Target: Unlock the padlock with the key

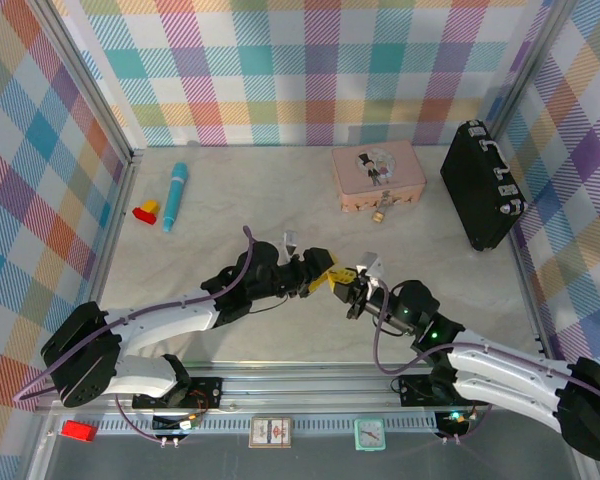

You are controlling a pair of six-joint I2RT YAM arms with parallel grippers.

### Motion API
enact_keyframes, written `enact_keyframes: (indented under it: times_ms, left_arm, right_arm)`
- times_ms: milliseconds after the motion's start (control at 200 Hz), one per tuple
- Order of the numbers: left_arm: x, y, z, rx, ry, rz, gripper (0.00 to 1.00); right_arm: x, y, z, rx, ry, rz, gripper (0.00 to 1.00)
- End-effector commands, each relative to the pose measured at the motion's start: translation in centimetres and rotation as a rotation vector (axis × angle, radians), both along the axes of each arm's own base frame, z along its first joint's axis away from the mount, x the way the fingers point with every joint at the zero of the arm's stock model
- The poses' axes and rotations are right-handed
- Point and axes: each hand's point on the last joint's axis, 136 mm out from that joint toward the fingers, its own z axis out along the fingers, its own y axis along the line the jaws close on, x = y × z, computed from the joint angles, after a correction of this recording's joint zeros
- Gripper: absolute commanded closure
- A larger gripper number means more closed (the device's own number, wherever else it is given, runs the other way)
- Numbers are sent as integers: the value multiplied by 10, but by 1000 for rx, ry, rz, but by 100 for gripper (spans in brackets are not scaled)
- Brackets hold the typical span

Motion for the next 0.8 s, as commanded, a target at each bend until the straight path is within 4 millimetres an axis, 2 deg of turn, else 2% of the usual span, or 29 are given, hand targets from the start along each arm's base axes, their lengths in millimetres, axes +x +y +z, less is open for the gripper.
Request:
enact_keyframes:
  times_ms: [0,155,320,455,595,690,795]
  left_arm:
    - [6,3,12,-67,7,36,36]
    - [6,12,15,-36,-16,59,42]
    - [11,26,20,-6,-38,79,52]
    - [11,29,23,4,-51,77,57]
    - [12,26,21,-4,-44,72,57]
    - [12,27,14,14,-20,74,50]
    - [11,23,14,1,-11,60,49]
  right_arm:
    - [1,7,34,77,-88,21,100]
    - [1,11,24,56,-68,32,100]
    - [0,6,11,25,-38,22,100]
    - [-2,4,7,24,-21,26,100]
    - [-3,6,8,31,-19,32,100]
    - [-1,4,12,29,-39,17,100]
    - [0,5,17,26,-53,20,100]
